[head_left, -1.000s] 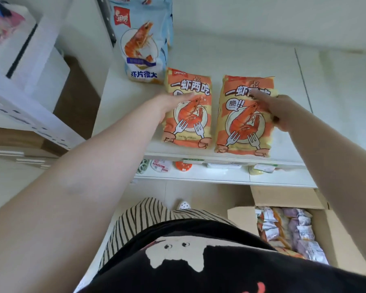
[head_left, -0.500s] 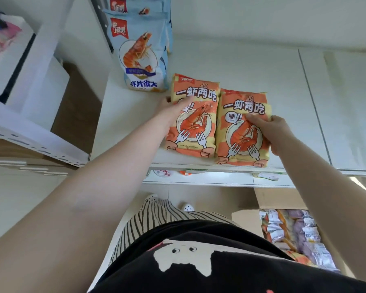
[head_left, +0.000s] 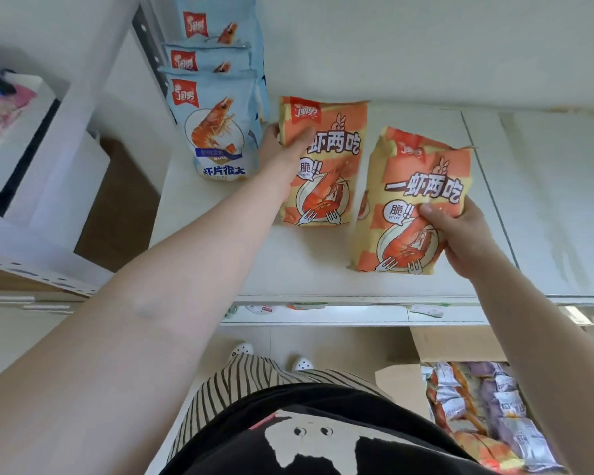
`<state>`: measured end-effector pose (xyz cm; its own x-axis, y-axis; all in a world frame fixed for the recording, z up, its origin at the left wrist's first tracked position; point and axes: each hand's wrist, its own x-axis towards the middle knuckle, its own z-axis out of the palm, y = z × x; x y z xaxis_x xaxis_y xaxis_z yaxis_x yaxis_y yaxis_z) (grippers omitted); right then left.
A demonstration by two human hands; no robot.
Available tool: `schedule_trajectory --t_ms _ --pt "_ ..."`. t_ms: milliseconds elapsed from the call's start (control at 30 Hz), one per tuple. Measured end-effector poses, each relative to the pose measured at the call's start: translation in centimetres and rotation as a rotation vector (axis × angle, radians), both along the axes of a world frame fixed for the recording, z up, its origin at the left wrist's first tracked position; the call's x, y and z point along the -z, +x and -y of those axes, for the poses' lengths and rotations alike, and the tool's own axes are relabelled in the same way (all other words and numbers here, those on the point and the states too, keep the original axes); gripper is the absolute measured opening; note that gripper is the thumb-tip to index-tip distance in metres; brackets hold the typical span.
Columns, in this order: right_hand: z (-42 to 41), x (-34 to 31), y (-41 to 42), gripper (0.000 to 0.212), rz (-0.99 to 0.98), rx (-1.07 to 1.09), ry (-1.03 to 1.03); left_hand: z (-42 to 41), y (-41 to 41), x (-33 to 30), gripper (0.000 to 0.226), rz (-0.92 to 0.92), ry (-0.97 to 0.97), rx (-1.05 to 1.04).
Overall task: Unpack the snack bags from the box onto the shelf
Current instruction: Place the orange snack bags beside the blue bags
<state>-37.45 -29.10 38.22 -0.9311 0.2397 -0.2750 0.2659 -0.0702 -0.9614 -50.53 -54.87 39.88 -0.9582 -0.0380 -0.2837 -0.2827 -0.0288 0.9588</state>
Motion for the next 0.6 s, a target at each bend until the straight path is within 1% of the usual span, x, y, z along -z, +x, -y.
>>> schedule_trajectory --t_ms 67,100,167,200,233,367,467,500,533,600 --pt "1.1 0.0 -0.3 0.060 -0.047 -0.062 -0.019 -0.6 0.0 -0.8 0.061 -0.044 0.015 0.088" --pt "2.0 0.0 -0.6 0.057 -0.069 -0.070 -0.020 -0.8 0.1 -1.1 0.062 -0.039 0.007 0.146" --pt "4.2 0.0 -1.2 0.059 -0.100 -0.056 -0.024 -1.0 0.4 -1.8 0.077 0.011 0.001 0.249" --pt "5.3 0.0 -1.5 0.060 -0.110 -0.047 -0.024 -0.9 0.6 -1.9 0.084 0.045 0.014 0.271" --pt "6.3 0.2 -1.8 0.062 -0.119 -0.041 -0.020 -0.6 0.7 -1.9 0.086 0.052 0.025 0.280" --pt "8.9 1.3 -2.0 0.066 -0.147 -0.038 -0.004 0.1 2.4 -2.1 0.092 0.041 0.138 0.379" --pt "9.3 1.9 -1.9 0.068 -0.159 -0.049 0.008 0.7 3.9 -1.8 0.076 -0.006 0.242 0.442" --pt "9.3 1.9 -1.9 0.070 -0.164 -0.054 0.001 1.0 4.1 -1.5 0.079 -0.034 0.258 0.461" --pt "9.2 1.8 -2.1 0.073 -0.174 -0.065 0.001 1.3 4.2 -1.2 0.092 -0.059 0.258 0.470" --pt "9.2 1.5 -2.6 0.076 -0.193 -0.082 0.015 1.6 4.1 -1.0 0.125 -0.083 0.233 0.447"
